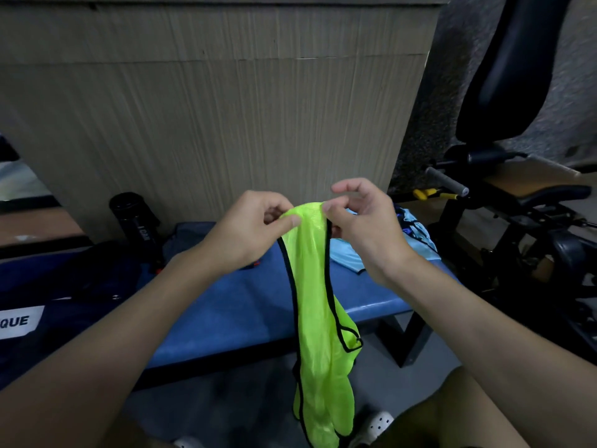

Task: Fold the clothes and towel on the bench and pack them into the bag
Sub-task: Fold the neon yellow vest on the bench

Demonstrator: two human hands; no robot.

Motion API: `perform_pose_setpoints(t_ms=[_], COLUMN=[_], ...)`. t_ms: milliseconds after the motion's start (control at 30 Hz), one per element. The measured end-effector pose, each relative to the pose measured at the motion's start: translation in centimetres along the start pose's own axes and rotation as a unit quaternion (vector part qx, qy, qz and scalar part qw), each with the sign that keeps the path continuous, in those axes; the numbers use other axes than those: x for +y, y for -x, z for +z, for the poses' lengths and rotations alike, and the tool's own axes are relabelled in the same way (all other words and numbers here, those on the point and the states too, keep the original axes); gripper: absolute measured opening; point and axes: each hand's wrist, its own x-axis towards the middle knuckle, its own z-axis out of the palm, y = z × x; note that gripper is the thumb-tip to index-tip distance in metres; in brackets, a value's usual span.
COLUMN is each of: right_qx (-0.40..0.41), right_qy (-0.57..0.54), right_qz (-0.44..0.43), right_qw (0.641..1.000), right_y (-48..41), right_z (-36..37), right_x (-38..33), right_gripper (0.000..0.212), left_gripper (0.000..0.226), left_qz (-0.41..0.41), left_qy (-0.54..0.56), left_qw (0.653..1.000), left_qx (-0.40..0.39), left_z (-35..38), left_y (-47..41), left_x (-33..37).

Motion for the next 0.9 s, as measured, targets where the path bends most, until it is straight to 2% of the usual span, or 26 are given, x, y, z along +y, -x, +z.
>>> perform_pose_setpoints(t_ms=[100,233,300,433,633,733,767,867,900], right_qx=[-0.017,-0.141,-0.148,-0.104,-0.105,-0.132,-0.143,-0.136,-0.119], right_qy=[-0.02,0.044,0.065,0.054,0.051,0.029,0.046,0.136,0.162], right_qz=[0.031,0.057,0.038,0.001,0.001,0.04,0.036,-0.052,-0.065], right_qw=[0.999,0.987,0.986,0.993,0.993,0.99,0.988,0.98,0.977], right_y=[0.2,1.3,1.5,1.1,0.7,0.9,1.0,0.9,0.8], right_z=[-0.4,-0.4,-0.1,0.1,0.7,1.1,1.3,1.8,1.7], right_x=[0.1,0.7,1.0,0.8,0.7,1.0,1.0,1.5,1.8], right_gripper=[0.024,0.055,0.049,0.03,0.037,0.042,0.036,0.007,0.013], left_gripper=[0.021,0.016,0.014,0.016,0.018,0.017,0.017,0.016,0.016], left_qz=[0.01,0.032,0.034,0.036,0.047,0.05,0.052,0.054,0.048], left_qy=[0.033,0.036,0.03,-0.023,-0.025,-0.013,-0.018,-0.03,-0.028], left_qw=[0.999,0.999,0.999,0.999,0.999,0.999,0.998,0.998,0.998], left_qx=[0.017,0.014,0.011,0.013,0.005,-0.004,-0.008,-0.012,-0.009], left_z=[-0.6,-1.1,-1.5,-2.2,-3.1,-3.3,-3.3,-3.2,-3.3], left_y=[-0.7,-1.3,-1.3,-0.9,-0.7,-0.7,-0.7,-0.6,-0.5], left_x=[0.5,1.0,0.9,0.4,0.8,1.2,1.5,1.5,1.4])
